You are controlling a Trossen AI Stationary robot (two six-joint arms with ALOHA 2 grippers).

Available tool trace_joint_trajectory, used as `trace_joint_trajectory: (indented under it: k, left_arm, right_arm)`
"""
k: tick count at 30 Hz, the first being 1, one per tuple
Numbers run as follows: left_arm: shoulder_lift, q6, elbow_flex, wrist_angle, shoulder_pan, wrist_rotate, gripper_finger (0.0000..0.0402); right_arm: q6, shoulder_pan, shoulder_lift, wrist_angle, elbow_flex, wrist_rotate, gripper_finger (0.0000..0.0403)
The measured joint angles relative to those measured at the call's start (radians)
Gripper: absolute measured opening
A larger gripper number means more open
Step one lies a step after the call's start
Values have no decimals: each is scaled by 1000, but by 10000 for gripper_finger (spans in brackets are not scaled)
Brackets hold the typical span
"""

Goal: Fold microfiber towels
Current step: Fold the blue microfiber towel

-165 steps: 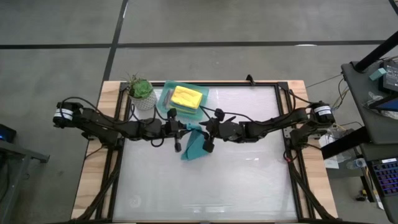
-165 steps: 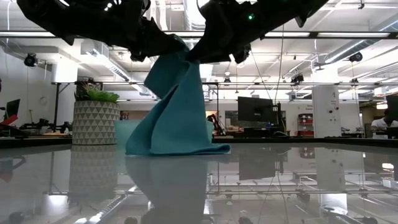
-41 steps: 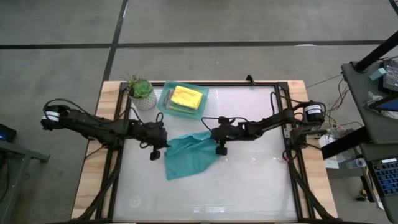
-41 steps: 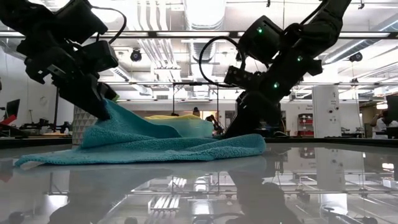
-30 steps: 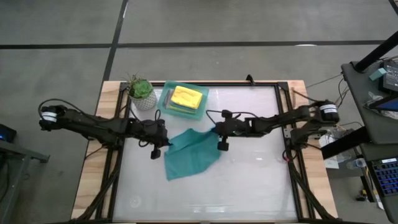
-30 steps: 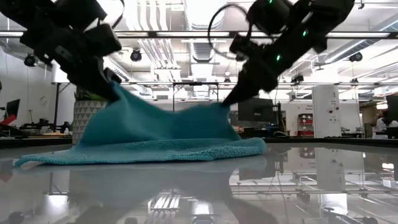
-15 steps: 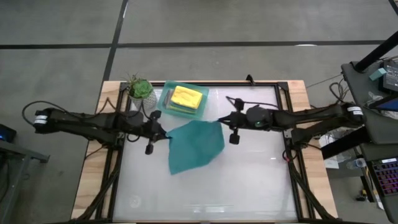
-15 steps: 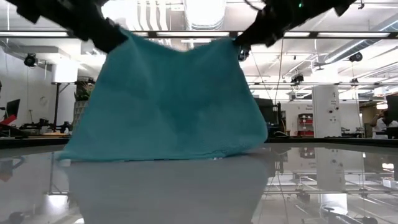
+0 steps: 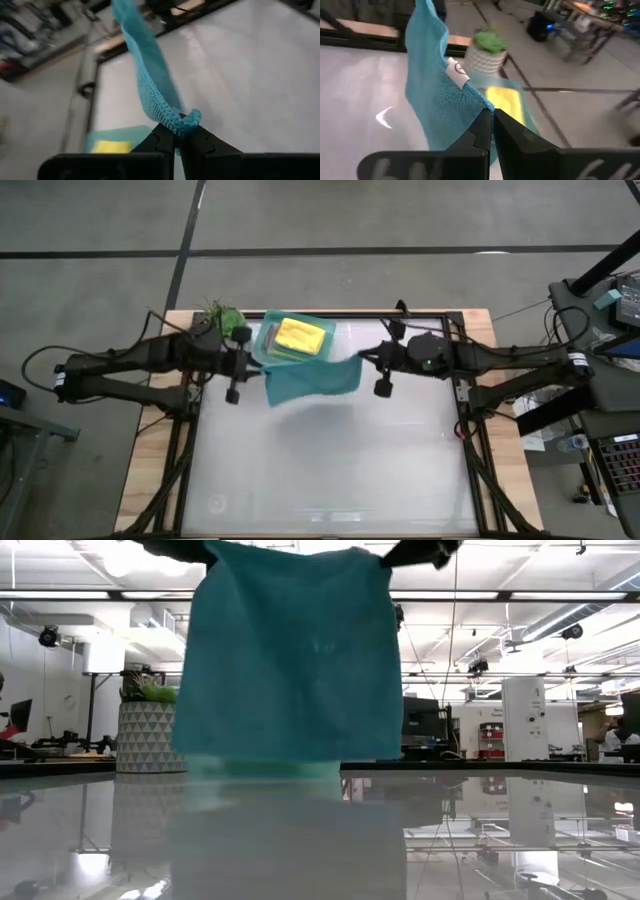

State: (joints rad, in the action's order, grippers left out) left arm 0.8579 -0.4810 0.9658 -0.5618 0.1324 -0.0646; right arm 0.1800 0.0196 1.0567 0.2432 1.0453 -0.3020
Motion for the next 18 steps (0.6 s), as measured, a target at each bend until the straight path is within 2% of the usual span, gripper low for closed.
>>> trace_joint_trajectory:
  k: [3, 7, 12, 18]
  left_arm:
    - [17, -31, 55, -5, 27, 59, 0]
    - [25, -30, 86, -114, 30, 66, 0]
    - [23, 69, 32, -249, 29, 25, 0]
    - [41, 187, -88, -214, -23, -63, 0]
  right_arm:
    - [55, 5, 20, 86, 85, 129, 8]
    - [5, -13, 47, 211, 179, 60, 8]
    - [-24, -41, 60, 256, 173, 59, 8]
    - [-141, -109, 60, 291, 90, 120, 8]
